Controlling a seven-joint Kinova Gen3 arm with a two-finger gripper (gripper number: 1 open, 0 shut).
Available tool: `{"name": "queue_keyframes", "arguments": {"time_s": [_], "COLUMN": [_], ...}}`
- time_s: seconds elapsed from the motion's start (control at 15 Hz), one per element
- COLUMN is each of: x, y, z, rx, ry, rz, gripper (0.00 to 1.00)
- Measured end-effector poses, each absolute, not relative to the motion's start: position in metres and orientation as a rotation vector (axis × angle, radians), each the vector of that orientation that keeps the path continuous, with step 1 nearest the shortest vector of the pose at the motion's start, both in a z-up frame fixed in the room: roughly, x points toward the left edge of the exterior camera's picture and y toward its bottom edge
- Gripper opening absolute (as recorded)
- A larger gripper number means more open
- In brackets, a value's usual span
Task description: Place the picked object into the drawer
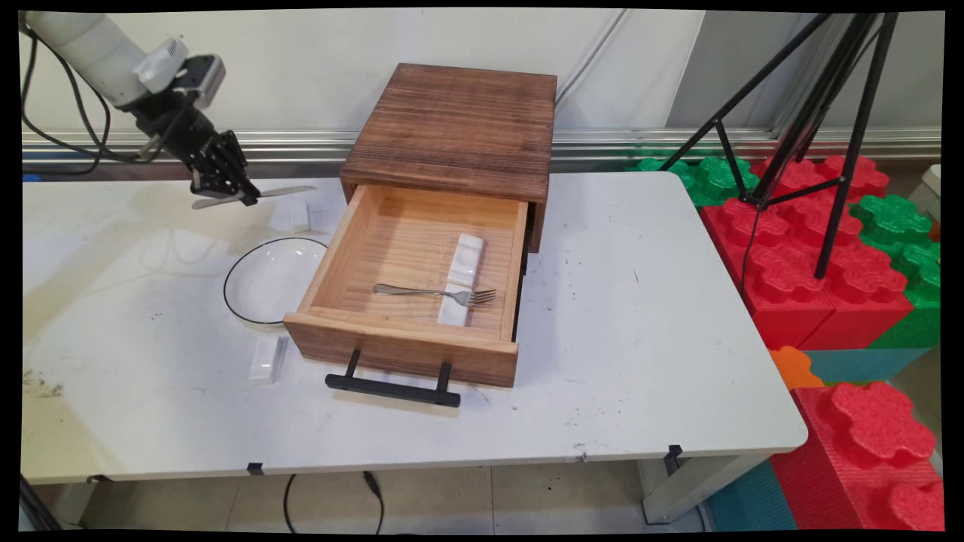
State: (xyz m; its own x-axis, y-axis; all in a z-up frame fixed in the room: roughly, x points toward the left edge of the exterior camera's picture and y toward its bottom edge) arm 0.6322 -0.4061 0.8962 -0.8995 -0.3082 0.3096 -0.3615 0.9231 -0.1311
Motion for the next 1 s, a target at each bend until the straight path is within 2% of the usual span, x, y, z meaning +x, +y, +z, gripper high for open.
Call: {"name": "queue_keyframes", "arguments": {"time_s": [0.73,1.0], "x": [0.579,0.546], "y": [-0.375,-0.370], "z": [0.966,0.978], "rx": [0.402,0.363], "ry": [-2.642,-2.585], "rz": [0.217,0.205], "gripper": [0.00,0.00]}}
